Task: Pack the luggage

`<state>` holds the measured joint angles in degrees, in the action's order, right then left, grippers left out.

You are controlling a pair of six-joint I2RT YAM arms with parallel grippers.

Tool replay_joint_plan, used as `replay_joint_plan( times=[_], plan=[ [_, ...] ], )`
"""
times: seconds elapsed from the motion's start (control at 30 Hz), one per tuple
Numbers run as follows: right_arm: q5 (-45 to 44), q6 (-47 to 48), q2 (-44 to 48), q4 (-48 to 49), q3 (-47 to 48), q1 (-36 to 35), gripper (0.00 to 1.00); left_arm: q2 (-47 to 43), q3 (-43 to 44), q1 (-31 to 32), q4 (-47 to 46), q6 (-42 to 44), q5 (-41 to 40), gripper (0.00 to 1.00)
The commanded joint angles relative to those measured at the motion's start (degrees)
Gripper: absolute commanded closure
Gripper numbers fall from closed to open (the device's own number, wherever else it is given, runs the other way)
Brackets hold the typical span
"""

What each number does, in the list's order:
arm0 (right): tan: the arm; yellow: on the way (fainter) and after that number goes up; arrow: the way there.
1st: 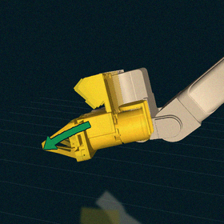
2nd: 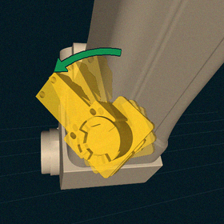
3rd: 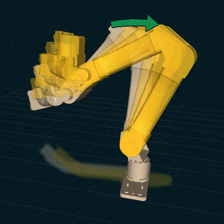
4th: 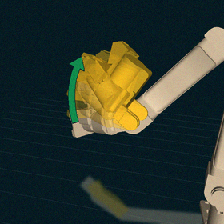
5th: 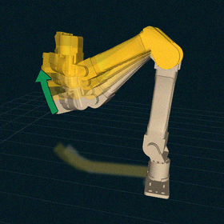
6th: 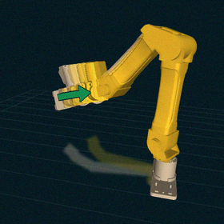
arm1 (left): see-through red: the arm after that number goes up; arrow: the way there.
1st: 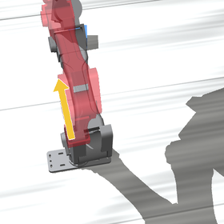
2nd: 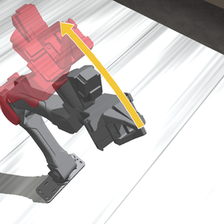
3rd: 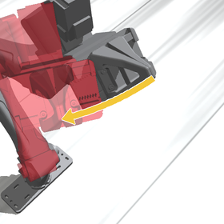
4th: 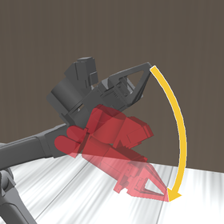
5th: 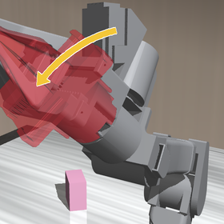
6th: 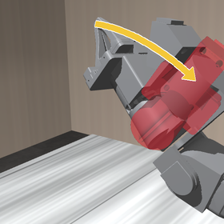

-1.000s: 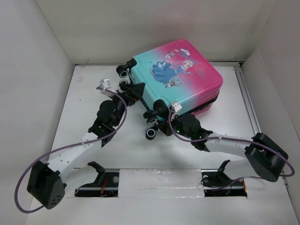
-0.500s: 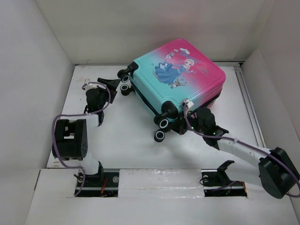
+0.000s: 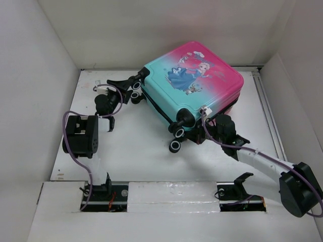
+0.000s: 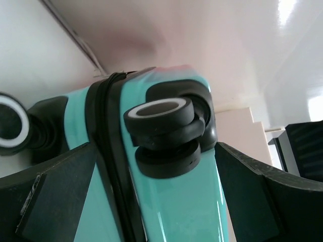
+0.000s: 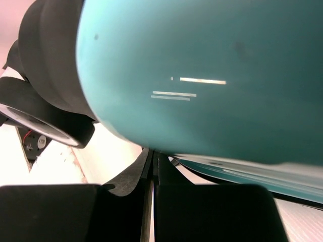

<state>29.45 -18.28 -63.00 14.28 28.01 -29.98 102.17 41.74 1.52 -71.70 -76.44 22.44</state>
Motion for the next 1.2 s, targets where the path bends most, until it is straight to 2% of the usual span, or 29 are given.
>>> replay_joint_plan(
  times=[0.0,0.13,0.33,0.4,0.7,0.77,0.87,0.9,0.97,1.03,1.07,1.17],
  plan=[
    [1.6,0.2,0.8,4.0,0.2,1.0,1.00,1.3,4.1,0.2,-12.2,-0.7,1.6,0.00],
    [1.6,0.2,0.8,4.0,0.7,1.0,1.00,3.2,8.4,0.2,-7.6,0.0,0.9,0.00],
    [1.6,0.2,0.8,4.0,0.7,0.4,1.00,5.7,12.4,0.8,-6.0,0.0,0.2,0.01],
    [1.6,0.2,0.8,4.0,0.7,-0.1,1.00,6.2,13.7,1.3,-4.5,0.0,0.2,0.08],
    [1.6,0.2,1.3,4.0,0.7,-0.1,1.00,9.1,16.8,1.8,-2.0,0.0,-1.0,0.20],
    [1.6,0.2,1.3,4.0,0.7,-0.1,1.00,9.6,17.5,1.8,-2.0,0.0,-1.5,0.25],
    [1.1,0.2,1.8,4.0,0.7,-0.1,1.00,10.2,18.6,1.8,-1.4,-0.5,-2.0,0.43],
    [1.0,0.2,1.8,4.0,0.7,-0.1,1.00,10.7,18.6,1.8,-1.4,-0.5,-2.7,0.45],
    [1.0,0.2,1.8,4.0,0.7,-0.1,1.00,11.3,19.3,1.8,-0.9,-0.5,-2.7,0.58],
    [1.0,0.2,2.4,4.0,0.2,-0.1,1.00,11.8,19.9,1.8,-0.9,-1.1,-2.7,0.63],
    [1.0,0.2,2.4,4.0,0.2,-0.1,1.00,12.3,19.9,1.8,-0.9,-1.1,-2.7,0.71],
    [0.5,0.2,2.4,4.0,0.2,-0.1,1.00,12.9,19.9,1.8,-1.9,-1.1,-2.7,0.81]
  ],
)
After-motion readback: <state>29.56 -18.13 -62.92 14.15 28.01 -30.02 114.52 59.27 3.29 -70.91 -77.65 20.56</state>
